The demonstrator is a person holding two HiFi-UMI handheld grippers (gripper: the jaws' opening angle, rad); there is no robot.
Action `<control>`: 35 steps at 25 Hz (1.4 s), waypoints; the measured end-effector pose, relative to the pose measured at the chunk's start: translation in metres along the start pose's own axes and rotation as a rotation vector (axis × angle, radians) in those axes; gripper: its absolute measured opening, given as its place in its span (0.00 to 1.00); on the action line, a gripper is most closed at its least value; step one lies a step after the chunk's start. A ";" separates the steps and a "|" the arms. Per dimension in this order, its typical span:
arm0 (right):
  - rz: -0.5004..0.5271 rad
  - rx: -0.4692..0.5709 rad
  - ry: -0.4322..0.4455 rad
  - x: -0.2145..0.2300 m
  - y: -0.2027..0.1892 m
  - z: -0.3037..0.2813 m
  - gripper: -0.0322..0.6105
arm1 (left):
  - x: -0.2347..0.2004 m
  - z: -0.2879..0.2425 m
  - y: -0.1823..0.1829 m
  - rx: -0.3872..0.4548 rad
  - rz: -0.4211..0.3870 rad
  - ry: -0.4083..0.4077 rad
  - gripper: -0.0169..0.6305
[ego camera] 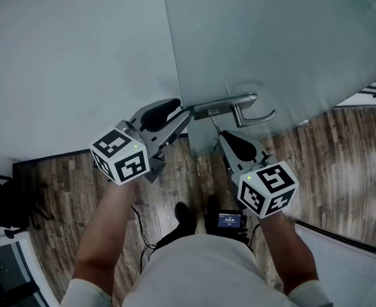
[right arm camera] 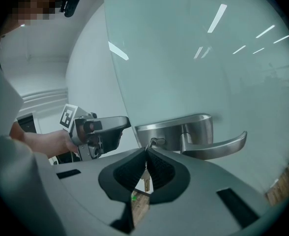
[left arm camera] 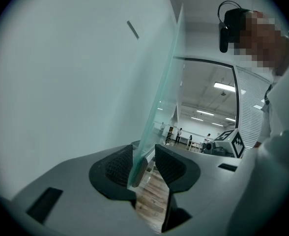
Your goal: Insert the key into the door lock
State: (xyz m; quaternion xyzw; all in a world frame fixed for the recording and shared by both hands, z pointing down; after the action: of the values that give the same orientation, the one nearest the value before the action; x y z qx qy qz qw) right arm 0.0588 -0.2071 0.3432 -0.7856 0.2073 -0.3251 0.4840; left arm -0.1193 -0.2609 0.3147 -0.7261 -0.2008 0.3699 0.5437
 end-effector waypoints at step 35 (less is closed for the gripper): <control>0.258 -0.028 -0.144 -0.011 0.011 0.001 0.08 | 0.001 -0.010 0.001 0.025 0.057 -0.041 0.23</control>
State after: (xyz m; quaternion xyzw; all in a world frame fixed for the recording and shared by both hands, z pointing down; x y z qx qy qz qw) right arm 0.0523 -0.2041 0.3299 -0.7804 0.2759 -0.1999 0.5243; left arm -0.1112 -0.2671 0.3152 -0.7169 -0.1864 0.4026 0.5378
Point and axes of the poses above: the fingertips, and each gripper's own axes: z backward along the fingers, x to its right, y out of its top, the point moved 7 cm from there along z, backward along the fingers, and after that the axes turned 6 degrees about y, right-handed, at the moved point
